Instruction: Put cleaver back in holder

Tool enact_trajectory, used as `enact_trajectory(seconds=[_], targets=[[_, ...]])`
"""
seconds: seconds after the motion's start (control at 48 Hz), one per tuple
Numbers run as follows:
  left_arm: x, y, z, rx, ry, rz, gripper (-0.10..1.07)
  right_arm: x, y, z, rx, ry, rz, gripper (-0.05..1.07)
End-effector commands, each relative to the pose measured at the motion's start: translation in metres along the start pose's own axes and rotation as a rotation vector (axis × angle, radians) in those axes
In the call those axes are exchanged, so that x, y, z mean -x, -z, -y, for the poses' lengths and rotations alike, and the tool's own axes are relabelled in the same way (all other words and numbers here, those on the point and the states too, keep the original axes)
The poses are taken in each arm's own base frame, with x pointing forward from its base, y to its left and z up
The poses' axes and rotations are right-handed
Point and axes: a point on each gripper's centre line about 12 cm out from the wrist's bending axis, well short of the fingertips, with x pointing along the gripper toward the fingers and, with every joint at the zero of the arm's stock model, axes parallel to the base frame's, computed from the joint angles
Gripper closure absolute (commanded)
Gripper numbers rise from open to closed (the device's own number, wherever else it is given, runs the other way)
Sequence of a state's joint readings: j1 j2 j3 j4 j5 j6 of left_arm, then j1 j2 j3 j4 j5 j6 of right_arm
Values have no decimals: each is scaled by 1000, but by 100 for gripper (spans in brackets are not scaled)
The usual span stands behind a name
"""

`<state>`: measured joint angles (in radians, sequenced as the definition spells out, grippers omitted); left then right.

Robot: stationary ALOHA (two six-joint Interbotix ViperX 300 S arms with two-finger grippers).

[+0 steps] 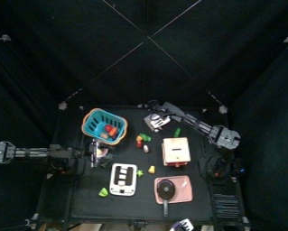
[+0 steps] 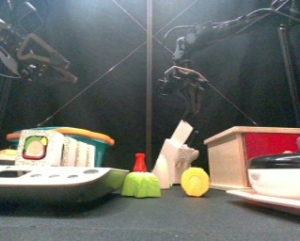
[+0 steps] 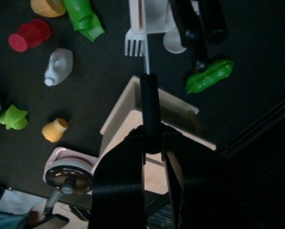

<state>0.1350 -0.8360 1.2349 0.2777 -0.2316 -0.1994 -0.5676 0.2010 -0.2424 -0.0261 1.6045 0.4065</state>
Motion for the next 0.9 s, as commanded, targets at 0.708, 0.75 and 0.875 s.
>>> enact_trajectory(seconds=[0.708, 0.75, 0.875], targets=[[-1, -4, -1, 0, -3, 11, 5, 21, -10, 2, 9, 38, 97, 31], [-1, -4, -1, 0, -3, 11, 5, 22, -10, 1, 11, 36, 102, 31], [-1, -4, -1, -2, -3, 10, 5, 26, -11, -2, 18, 33, 115, 31]])
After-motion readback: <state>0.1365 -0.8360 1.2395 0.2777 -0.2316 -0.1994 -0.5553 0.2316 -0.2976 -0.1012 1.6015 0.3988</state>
